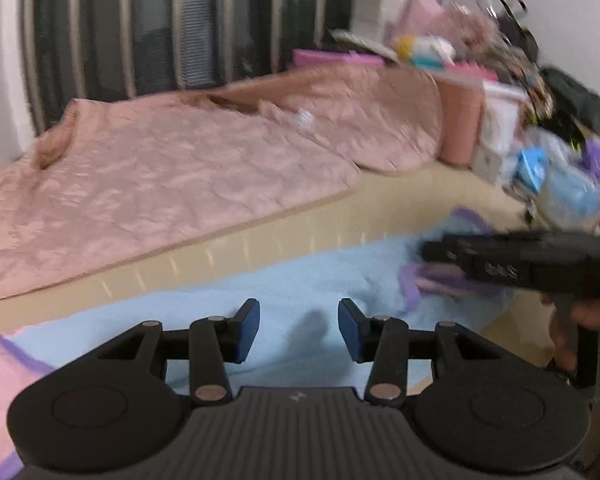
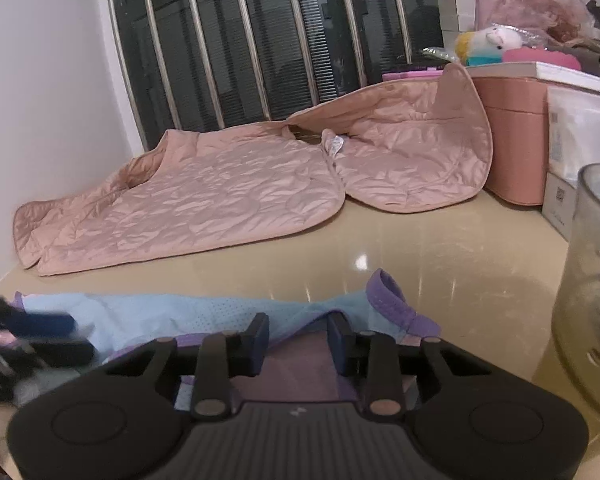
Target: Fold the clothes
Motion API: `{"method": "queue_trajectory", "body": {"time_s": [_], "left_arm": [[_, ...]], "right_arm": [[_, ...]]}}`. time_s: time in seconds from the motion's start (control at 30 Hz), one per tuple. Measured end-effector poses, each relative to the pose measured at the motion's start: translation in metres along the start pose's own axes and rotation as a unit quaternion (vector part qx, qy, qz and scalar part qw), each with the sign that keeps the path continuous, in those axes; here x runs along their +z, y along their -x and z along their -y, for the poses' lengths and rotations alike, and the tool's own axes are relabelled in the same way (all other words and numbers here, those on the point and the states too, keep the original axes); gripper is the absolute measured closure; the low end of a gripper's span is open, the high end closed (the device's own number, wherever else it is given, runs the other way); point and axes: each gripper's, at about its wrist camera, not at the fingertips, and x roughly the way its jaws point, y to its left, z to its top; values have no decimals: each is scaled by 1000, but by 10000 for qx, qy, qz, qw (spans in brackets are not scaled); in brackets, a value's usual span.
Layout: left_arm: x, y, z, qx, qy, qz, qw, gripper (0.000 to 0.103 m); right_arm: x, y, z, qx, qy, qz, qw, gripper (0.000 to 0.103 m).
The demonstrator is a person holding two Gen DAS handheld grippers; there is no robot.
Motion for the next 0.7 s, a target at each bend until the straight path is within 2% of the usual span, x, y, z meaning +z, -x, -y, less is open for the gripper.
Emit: {"method": "queue_trajectory", "body": {"time_s": [0.07,0.13,0.2,0.33,0.4,0.53,0.63,0.7], "left_arm": [[2,14,-16,265,195,129,9994,58],[1,25,-34,656,412,226,9967,52],[-3,30,-51,1146,648,198,9911,50],[-14,27,-81,1805,959,-18,9789,50],[-23,27,-94,1844,1196,-46,9755,50],[-40,38,-119,1865,1652,14,9685,49],[-52,45,-134,1886,1871,47,9641,46],[-56,46,-140,1838,1961,88,9632,43]], "right_arm": [[-1,12,2,69,-86,170,9998,71],[-3,24,3,228,-146,325,9991,71],[-5,28,-5,383,-80,366,9986,71],[-7,23,-36,685,398,263,9965,73],[-8,15,-48,696,580,105,9958,75],[-10,4,-48,240,692,-82,9973,74],[-7,11,-45,132,475,1,9988,72],[-9,19,-52,264,519,173,9982,70]]}}
